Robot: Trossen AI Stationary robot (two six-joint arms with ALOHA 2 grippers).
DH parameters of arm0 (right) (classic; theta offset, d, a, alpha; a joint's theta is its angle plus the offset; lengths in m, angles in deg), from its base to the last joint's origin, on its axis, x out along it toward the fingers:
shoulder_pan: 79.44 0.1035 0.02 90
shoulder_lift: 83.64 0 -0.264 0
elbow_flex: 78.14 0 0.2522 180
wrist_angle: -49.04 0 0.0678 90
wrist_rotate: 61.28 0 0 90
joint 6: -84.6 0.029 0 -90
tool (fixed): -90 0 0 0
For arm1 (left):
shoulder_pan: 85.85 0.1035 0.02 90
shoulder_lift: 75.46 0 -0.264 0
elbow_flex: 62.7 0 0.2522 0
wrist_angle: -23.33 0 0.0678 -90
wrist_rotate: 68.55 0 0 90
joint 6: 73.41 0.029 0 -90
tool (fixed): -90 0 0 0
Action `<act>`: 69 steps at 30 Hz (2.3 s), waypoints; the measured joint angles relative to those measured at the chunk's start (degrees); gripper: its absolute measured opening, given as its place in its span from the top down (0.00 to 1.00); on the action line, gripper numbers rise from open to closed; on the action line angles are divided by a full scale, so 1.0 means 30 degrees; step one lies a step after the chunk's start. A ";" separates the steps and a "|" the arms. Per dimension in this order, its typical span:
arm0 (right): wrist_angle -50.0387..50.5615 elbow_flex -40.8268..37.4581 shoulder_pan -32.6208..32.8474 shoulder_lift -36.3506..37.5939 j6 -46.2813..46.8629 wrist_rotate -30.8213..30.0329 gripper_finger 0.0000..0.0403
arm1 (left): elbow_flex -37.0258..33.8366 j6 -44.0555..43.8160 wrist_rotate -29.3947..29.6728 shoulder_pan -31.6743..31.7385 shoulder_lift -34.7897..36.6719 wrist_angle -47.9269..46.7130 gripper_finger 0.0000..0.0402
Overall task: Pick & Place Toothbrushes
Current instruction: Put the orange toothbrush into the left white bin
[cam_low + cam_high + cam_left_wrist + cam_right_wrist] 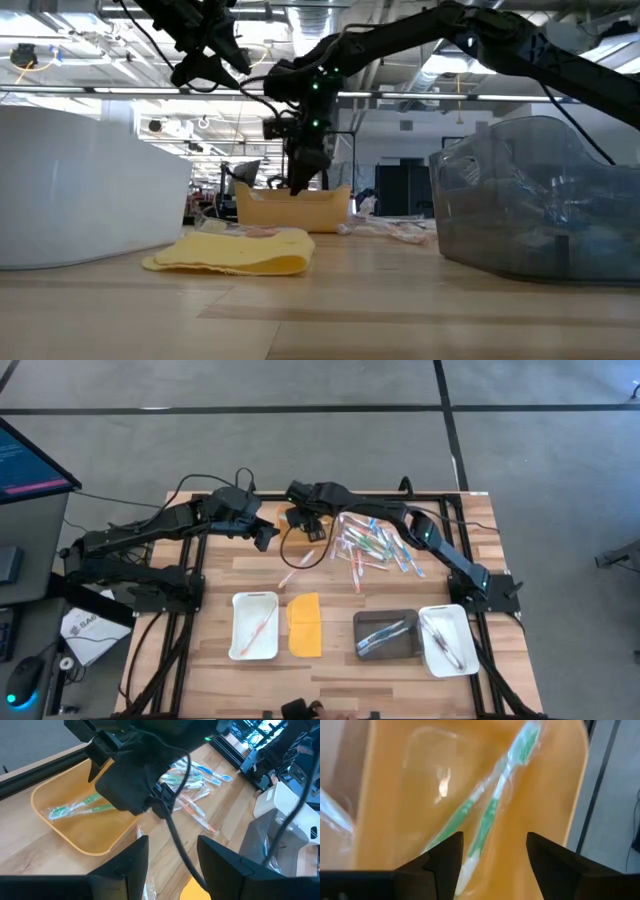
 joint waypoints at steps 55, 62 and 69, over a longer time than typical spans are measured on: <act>0.9285 -0.0483 0.3659 0.7896 1.4759 -0.1873 0.74 | 0.0007 -0.2710 0.2011 -0.3894 -0.0647 0.1344 0.59; 0.9813 -0.0484 0.5120 0.9313 1.5869 -0.1942 0.74 | 0.0007 -0.4190 0.2004 -0.5259 -0.2460 0.1762 0.60; 0.9907 -0.0467 0.6995 1.2209 1.8024 -0.3835 0.74 | 0.0000 -0.5546 0.2823 -0.7121 -0.4543 0.2768 0.60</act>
